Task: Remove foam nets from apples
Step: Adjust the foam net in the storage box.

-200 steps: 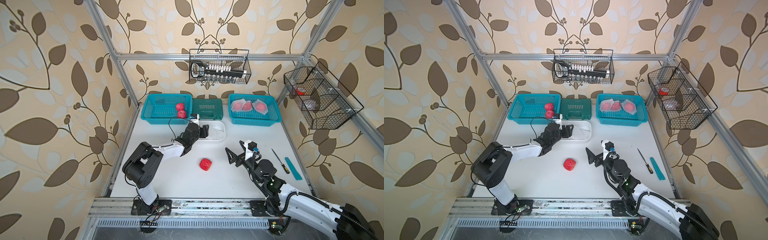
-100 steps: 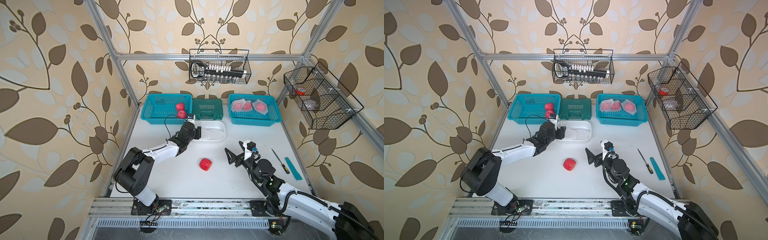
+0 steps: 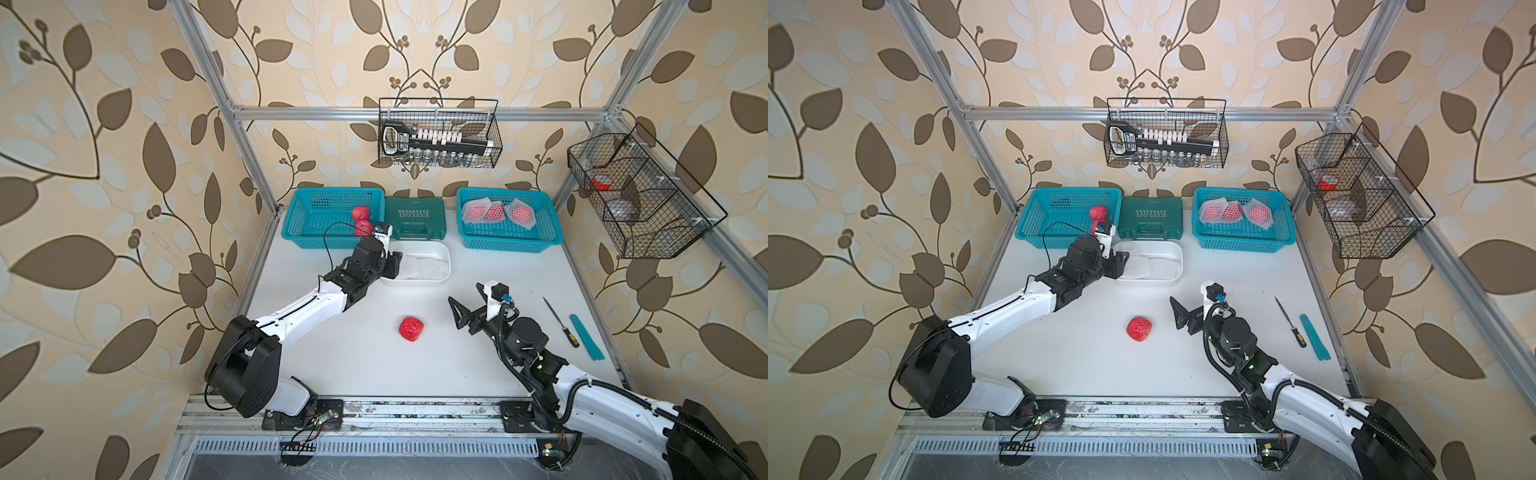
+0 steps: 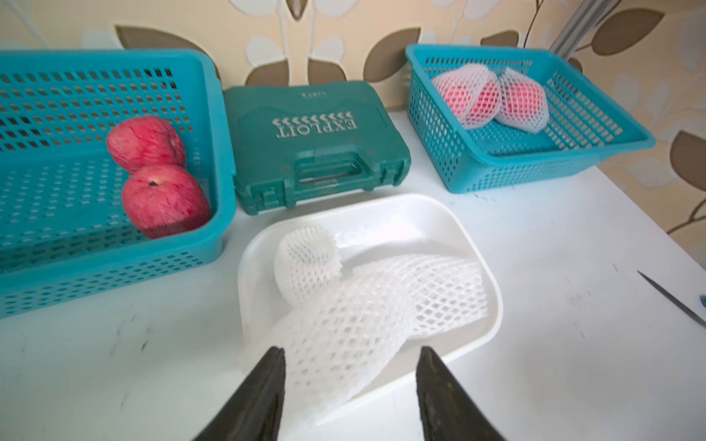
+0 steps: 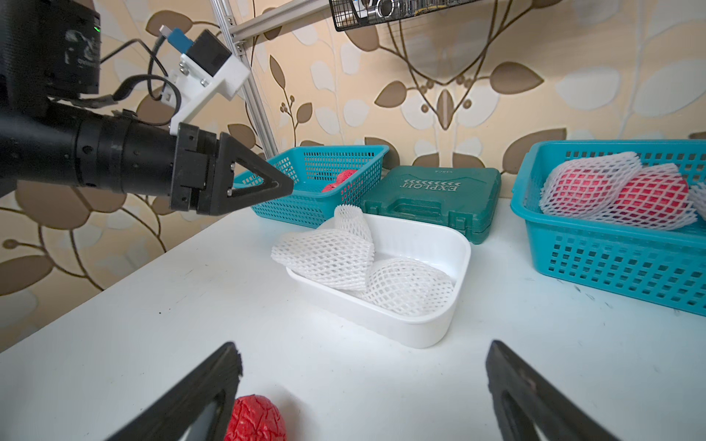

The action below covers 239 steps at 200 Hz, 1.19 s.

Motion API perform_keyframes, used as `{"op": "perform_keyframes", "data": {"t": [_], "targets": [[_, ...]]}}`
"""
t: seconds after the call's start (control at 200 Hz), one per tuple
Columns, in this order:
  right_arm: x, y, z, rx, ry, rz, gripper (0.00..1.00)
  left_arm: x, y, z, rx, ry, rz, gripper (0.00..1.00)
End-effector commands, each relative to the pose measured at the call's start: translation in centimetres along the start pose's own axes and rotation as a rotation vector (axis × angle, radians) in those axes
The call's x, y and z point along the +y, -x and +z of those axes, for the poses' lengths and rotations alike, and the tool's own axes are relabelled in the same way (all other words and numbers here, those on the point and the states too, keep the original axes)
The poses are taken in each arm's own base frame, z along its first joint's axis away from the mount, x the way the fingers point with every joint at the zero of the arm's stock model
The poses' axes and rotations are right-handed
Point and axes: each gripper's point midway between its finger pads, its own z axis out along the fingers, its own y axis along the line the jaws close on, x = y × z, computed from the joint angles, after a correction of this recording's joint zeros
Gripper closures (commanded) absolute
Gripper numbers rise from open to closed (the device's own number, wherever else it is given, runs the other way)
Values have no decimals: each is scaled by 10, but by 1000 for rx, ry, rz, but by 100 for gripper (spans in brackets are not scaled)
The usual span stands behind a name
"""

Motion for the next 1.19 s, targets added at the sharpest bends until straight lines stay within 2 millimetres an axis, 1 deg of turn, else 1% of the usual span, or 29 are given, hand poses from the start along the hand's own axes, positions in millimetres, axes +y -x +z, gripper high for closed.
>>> {"op": "perform_keyframes", "data": {"t": [0.0,0.08,0.25,0.435,0.675,0.81,0.955,1.085,1.16,1.19], "targets": [[2,2,0,-14,9,16,1,-9,-22,11,87,-34,-1,44],[2,1,1,-9,12,16,1,-9,-26,19,99,-35,1,44],[3,0,2,-4,11,13,1,-4,-37,46,136,-10,2,44],[1,2,0,-12,6,12,1,-9,-45,72,181,-25,3,44],[1,5,-1,-21,7,16,1,-15,-47,91,218,-52,5,44],[0,7,-3,-25,0,14,1,-13,-56,101,241,-46,10,44],[-1,10,-6,-39,-3,15,1,-14,-62,104,249,-56,5,44],[-1,9,-5,-36,0,16,1,-17,-59,105,249,-68,7,44],[-1,8,-5,-32,-2,14,1,-18,-53,101,234,-69,8,43],[-1,9,-5,-33,-2,14,1,-19,-49,98,226,-72,7,42]]}}
